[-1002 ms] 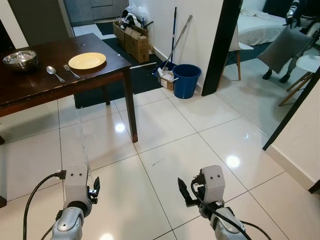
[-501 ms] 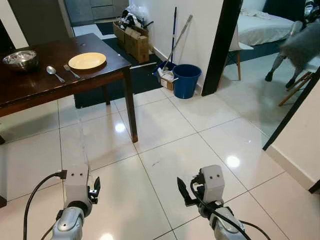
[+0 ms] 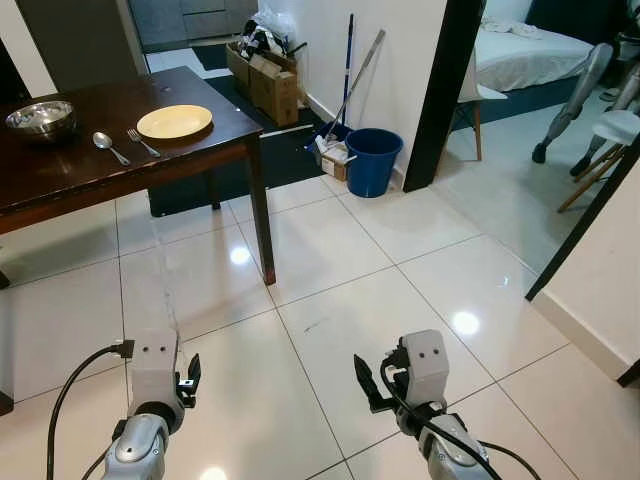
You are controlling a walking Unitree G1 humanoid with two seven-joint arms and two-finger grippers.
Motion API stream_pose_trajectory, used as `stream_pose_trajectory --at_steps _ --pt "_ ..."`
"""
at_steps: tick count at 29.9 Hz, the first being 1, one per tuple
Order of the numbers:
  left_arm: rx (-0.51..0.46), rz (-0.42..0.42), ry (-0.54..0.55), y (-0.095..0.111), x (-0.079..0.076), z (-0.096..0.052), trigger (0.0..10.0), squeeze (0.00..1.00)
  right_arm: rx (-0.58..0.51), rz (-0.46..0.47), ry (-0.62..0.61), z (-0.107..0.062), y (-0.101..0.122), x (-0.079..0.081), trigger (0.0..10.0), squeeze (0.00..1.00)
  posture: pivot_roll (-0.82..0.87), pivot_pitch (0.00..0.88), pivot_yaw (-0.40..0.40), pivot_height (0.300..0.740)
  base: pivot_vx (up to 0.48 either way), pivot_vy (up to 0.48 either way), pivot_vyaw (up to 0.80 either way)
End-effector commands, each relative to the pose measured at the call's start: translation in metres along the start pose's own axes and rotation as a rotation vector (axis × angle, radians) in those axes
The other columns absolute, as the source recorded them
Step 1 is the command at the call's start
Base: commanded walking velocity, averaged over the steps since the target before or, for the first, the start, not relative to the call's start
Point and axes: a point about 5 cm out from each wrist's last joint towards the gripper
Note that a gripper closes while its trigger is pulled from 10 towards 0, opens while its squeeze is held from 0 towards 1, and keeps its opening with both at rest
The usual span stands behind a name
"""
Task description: Setting the table
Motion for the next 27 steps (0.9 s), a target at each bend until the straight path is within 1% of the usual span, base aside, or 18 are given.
stream_pose_trajectory --at_steps 1,27 --pt "0.006 0.011 0.000 -0.0013 0.0006 -0.0007 10.0 0.00 -0.004 0.000 0.002 -0.0001 0.0005 0.0010 10.0 0.00 0.00 0.000 0.067 0.740 0.000 0.000 0.00" --pt "0.006 0.015 0.001 -0.0007 0.0011 -0.0002 10.0 0.00 -0.010 0.000 -0.004 0.0007 0.0016 0.0016 10.0 0.00 -0.01 0.000 0.071 0.740 0.000 0.000 0.00"
Point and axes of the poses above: a point about 5 cm out from each wrist's last joint towards the gripper, its own z axis pointing out of the wrist towards the gripper, its own y axis along the axis of the wrist's last joint, x = y × z, and after that the axes turned 3 degrees about -z, right-handed
